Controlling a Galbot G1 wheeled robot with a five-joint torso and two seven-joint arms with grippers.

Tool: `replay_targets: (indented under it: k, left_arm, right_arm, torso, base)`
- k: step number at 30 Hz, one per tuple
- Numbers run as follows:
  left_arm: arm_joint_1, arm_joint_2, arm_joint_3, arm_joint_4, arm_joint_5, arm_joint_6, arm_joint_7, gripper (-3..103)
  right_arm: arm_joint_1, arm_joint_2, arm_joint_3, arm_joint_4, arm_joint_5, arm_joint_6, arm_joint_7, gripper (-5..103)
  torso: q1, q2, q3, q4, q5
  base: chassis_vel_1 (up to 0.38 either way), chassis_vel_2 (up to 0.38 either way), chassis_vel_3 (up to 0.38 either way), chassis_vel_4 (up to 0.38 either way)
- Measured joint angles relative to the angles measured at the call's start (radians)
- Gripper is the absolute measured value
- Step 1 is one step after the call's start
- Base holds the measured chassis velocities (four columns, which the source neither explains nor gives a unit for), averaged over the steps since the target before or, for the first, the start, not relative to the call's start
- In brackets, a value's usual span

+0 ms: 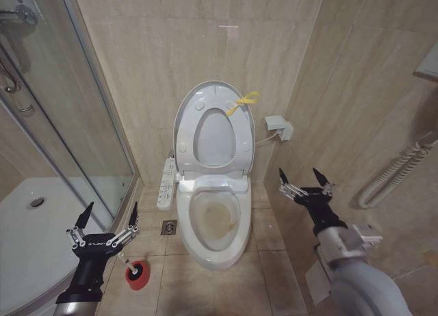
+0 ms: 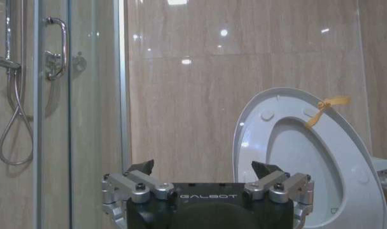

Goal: Open the toilet lid, clean the toilet bowl with a toilet brush, close the toilet lid, and flush.

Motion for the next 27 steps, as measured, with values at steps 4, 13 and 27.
replay_targets:
  k: [4,13,27]
  left_arm:
    - [0.0,0.0,0.0,0.0,0.0,0.0,0.0,100]
    - [0.0,0.0,0.0,0.0,0.0,0.0,0.0,100]
    - [0.0,0.0,0.0,0.0,0.0,0.0,0.0,100]
  right_arm:
    - [-0.113,0.074,0.014,0.029,-0.083,0.03,-0.036,100]
    - [-0.268,0.232,0.024,0.037,-0.222,0.098,-0.101,100]
    - [-0.286,0.274,0.0,0.045,-0.246,0.112,-0.114,100]
  torso:
    - [0.0,0.0,0.0,0.0,-0.0001]
    - [0.0,0.0,0.0,-0.0003,-0.0002]
    - [0.0,0.0,0.0,-0.0001,-0.0001]
  base:
    - [0.0,0.0,0.0,0.0]
    - [0.0,0.0,0.0,0.0]
    - [0.0,0.0,0.0,0.0]
